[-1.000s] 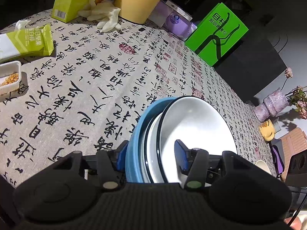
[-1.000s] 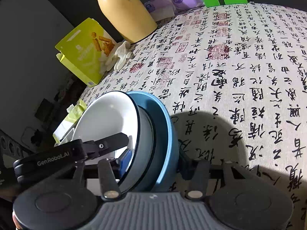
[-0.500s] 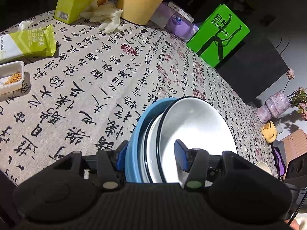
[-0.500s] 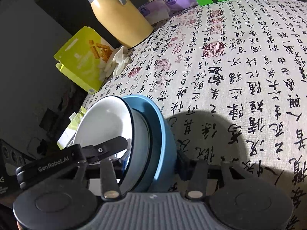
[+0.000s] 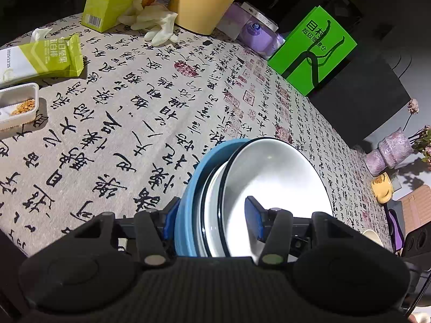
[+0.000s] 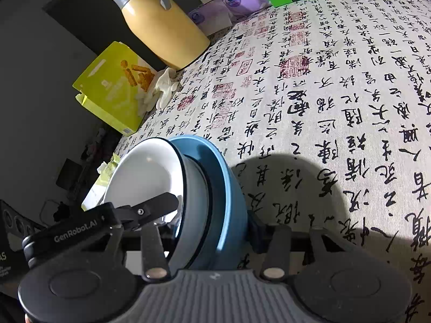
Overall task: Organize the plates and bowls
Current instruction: 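Lift the blue bowl with nested white bowls using both grippers, then carry the blue bowl onto the stack of cream plates with both grippers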
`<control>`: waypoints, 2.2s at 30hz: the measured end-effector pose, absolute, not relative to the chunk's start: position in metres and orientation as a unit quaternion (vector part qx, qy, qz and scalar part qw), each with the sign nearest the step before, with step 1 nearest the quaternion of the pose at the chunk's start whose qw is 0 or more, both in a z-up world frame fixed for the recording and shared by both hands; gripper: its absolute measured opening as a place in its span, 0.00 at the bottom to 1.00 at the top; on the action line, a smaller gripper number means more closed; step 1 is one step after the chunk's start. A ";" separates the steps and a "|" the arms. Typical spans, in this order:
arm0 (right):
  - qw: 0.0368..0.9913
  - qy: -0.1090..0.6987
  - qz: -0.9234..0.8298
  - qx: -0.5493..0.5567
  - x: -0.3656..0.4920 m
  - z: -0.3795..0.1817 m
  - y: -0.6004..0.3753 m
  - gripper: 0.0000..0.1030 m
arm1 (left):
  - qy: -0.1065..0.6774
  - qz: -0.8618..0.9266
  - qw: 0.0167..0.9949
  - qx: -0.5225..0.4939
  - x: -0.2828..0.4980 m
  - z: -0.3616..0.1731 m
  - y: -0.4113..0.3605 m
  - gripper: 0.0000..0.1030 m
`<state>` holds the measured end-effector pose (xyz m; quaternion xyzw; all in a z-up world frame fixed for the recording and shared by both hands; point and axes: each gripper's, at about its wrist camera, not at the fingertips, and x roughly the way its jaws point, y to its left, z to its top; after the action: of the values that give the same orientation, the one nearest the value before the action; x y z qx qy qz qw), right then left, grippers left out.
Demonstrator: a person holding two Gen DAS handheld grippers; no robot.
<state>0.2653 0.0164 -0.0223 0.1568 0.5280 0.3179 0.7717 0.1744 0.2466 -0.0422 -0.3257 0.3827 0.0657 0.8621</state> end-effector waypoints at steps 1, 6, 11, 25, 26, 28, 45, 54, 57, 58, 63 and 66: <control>0.772 0.528 0.317 0.158 0.265 -0.022 0.016 0.44 | 0.383 0.066 0.862 -0.326 0.175 -0.042 0.246 0.50; 0.771 0.530 0.313 0.159 0.265 -0.022 0.016 0.44 | 0.385 0.069 0.860 -0.327 0.175 -0.042 0.246 0.50; 0.772 0.530 0.312 0.161 0.264 -0.020 0.013 0.44 | 0.385 0.068 0.861 -0.325 0.176 -0.040 0.244 0.50; 0.775 0.523 0.313 0.167 0.261 -0.013 0.000 0.44 | 0.381 0.067 0.865 -0.320 0.176 -0.029 0.235 0.50; 0.775 0.523 0.312 0.169 0.261 -0.012 -0.001 0.44 | 0.381 0.067 0.866 -0.319 0.176 -0.028 0.234 0.50; 0.775 0.523 0.312 0.171 0.260 -0.011 -0.005 0.44 | 0.380 0.067 0.866 -0.317 0.176 -0.026 0.231 0.50; 0.783 0.511 0.310 0.174 0.257 0.004 -0.025 0.44 | 0.374 0.058 0.871 -0.314 0.179 -0.013 0.214 0.50; 0.786 0.505 0.310 0.178 0.260 0.010 -0.039 0.44 | 0.371 0.055 0.874 -0.308 0.183 -0.006 0.200 0.50; 0.787 0.502 0.309 0.179 0.261 0.012 -0.044 0.44 | 0.371 0.053 0.875 -0.306 0.185 -0.004 0.196 0.50; 0.788 0.502 0.309 0.180 0.262 0.013 -0.045 0.44 | 0.370 0.052 0.876 -0.305 0.186 -0.003 0.194 0.50; 0.791 0.496 0.308 0.183 0.264 0.016 -0.054 0.44 | 0.368 0.048 0.878 -0.301 0.188 0.002 0.185 0.50; 0.792 0.494 0.306 0.186 0.264 0.019 -0.059 0.44 | 0.368 0.045 0.879 -0.299 0.190 0.004 0.181 0.50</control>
<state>0.2644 -0.0586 0.0187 0.1856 0.4942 0.3058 0.7924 0.1903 0.1807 0.0037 -0.2994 0.3681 0.0451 0.8791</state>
